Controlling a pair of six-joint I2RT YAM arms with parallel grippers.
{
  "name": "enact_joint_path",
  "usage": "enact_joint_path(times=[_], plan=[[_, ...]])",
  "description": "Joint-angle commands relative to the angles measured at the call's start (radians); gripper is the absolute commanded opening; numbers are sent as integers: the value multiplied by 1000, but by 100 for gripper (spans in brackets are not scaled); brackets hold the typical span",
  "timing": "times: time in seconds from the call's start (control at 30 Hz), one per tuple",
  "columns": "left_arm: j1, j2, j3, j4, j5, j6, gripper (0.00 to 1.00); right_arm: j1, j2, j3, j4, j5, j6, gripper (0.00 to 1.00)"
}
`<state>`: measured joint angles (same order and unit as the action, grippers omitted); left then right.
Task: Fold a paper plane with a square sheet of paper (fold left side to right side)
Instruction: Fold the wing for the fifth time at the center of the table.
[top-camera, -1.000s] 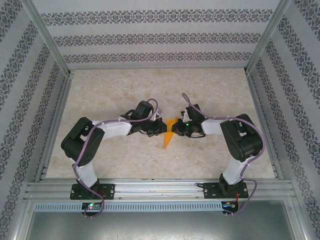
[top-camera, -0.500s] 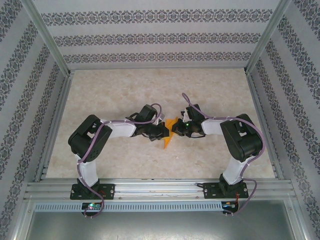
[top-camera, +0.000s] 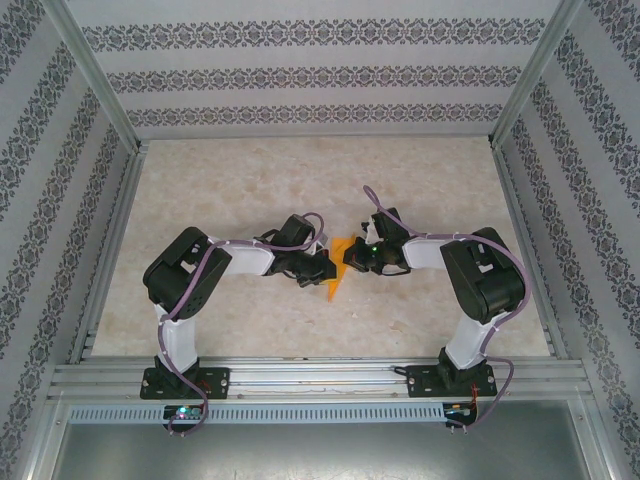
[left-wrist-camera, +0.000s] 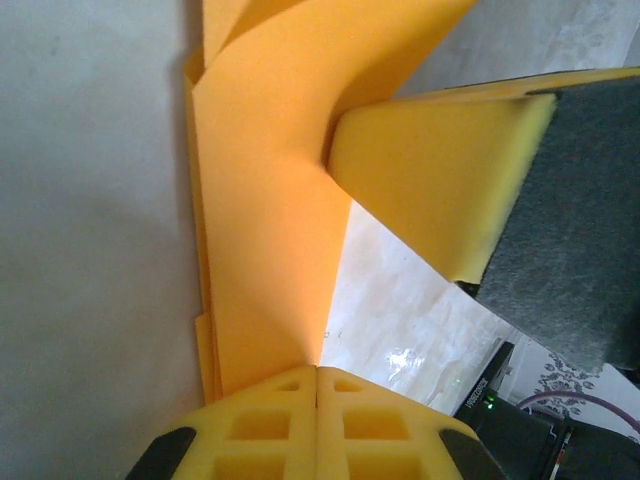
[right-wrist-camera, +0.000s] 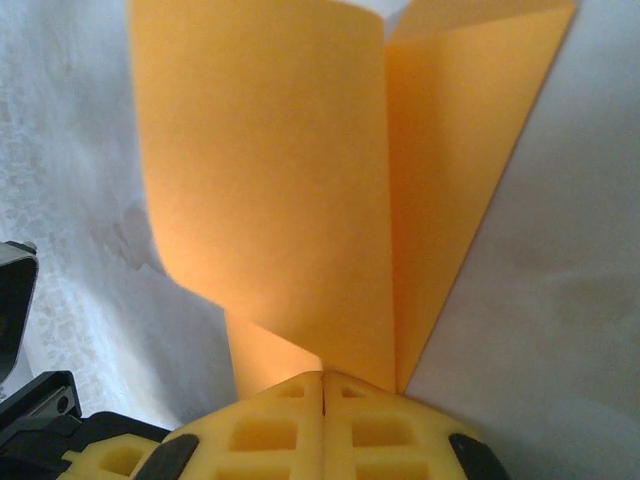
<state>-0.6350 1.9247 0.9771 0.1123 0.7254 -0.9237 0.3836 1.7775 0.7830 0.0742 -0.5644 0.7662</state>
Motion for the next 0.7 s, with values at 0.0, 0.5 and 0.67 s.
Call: enact_joint_path(times=[0.0, 0.5, 0.67], plan=[[-9, 24, -15, -9, -12, 19, 1, 0, 53, -21, -142, 93, -26, 0], [-18, 44, -12, -63, -32, 49, 0, 3, 50, -11, -153, 94, -28, 0], [-26, 57, -8, -83, -38, 55, 0, 5, 32, 5, -154, 80, -30, 0]])
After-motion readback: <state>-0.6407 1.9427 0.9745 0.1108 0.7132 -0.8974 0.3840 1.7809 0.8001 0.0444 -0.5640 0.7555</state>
